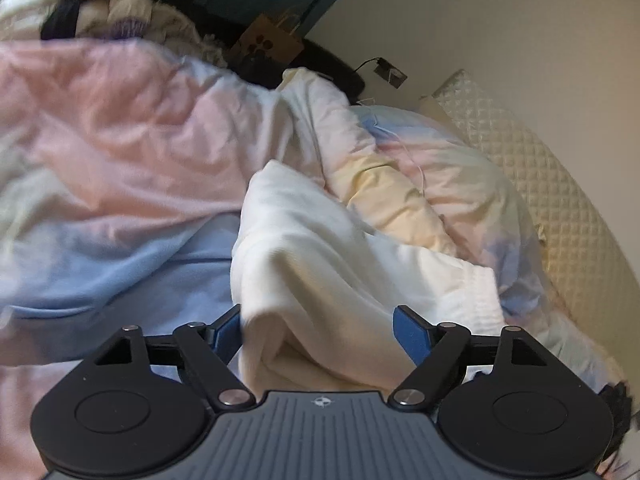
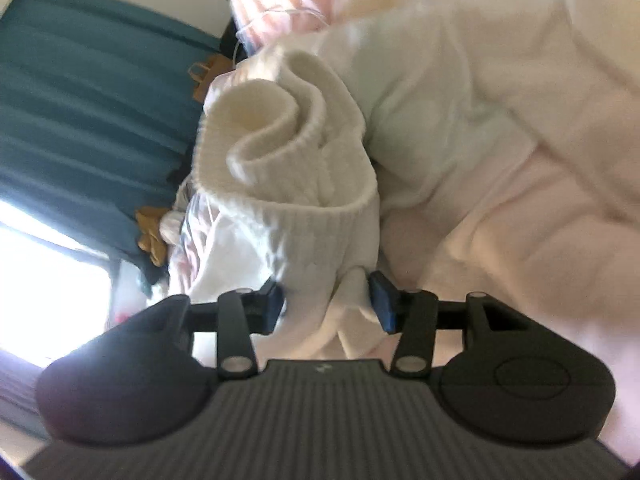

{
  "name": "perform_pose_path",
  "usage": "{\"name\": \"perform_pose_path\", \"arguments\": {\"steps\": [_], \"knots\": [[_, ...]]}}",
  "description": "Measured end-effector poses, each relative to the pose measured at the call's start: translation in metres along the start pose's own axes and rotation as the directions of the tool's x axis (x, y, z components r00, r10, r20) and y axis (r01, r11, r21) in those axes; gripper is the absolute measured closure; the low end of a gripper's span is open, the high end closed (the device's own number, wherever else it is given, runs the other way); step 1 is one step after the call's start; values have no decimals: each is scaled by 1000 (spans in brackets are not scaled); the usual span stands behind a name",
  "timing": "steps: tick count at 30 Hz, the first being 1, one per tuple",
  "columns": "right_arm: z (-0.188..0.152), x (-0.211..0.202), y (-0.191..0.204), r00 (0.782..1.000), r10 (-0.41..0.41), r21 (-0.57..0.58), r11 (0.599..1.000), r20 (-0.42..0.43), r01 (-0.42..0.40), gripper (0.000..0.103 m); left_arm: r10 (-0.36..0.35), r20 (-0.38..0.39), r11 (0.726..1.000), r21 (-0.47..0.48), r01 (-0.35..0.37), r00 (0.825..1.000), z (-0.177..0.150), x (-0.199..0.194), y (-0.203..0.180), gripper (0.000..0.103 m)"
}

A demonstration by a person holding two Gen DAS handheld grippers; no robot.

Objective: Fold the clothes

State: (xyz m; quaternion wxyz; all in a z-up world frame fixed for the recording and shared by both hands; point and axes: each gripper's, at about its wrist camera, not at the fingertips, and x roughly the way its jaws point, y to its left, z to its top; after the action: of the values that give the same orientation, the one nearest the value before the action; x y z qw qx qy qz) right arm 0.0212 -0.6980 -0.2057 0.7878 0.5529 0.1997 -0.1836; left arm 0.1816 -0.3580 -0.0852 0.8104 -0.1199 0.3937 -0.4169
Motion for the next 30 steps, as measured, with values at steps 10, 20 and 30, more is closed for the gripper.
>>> {"name": "perform_pose_path", "arguments": {"steps": [10,20,30], "knots": [[1,-113,71,996,-15,-354,934,93,47,53,-3,83,966,257,-19,997,-3,-127,-103,17],[-53,-209,149,978,66,-613,787,198,71,53,38,168,905,413,-105,985,-43,-244,-174,0],[-147,-244,173,947,103,-741,650,304,167,53,95,292,878,426,-218,952,-86,-309,-175,0]]}}
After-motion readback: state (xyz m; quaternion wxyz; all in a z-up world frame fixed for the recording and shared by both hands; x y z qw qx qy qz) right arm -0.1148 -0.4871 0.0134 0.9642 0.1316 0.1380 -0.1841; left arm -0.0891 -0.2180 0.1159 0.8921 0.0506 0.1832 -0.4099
